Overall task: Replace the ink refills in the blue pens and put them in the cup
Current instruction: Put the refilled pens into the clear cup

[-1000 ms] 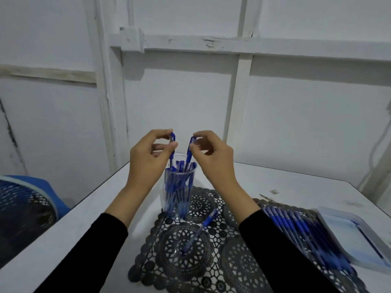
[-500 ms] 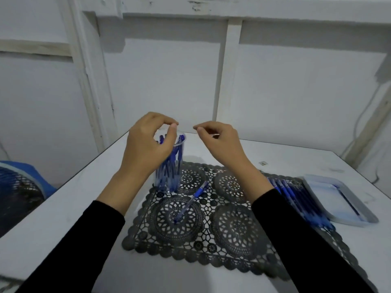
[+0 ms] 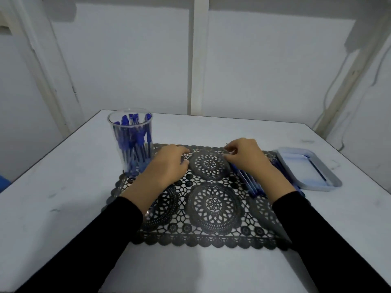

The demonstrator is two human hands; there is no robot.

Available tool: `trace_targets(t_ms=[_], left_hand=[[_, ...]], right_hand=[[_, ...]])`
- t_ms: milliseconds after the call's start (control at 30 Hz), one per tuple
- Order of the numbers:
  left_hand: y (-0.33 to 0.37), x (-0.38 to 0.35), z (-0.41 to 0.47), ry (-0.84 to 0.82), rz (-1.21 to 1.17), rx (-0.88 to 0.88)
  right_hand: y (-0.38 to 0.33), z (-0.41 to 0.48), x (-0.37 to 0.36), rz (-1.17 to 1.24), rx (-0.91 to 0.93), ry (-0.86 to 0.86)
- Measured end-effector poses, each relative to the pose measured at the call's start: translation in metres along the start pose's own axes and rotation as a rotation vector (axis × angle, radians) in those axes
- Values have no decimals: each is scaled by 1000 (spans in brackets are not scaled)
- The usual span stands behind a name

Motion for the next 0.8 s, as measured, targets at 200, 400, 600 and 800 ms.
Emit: trace_targets(t_ms=[200,400,600,800], left_hand=[[-10,-16,11,-44,158,51],[-12,-20,16,-48,192,55],[-11,-18,10,-74,172,80],[-11,-12,5,-107,-25,113]], right_hand=[[5,-5,-12,-203,13,-51],[5,-3,-22,-221,31,-89],[10,-5,-21,-197,13,-21],[9,-8,-19,-91,16,-43]])
Point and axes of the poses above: each hand's wrist, its own z-axis towards the middle knuckle, its own x-axis out of the back of the hand, y = z × x, the point moved 4 cm from there along z, towards the middle knuckle, and after that the axes turned 10 degrees about x, right-handed, at the moved point
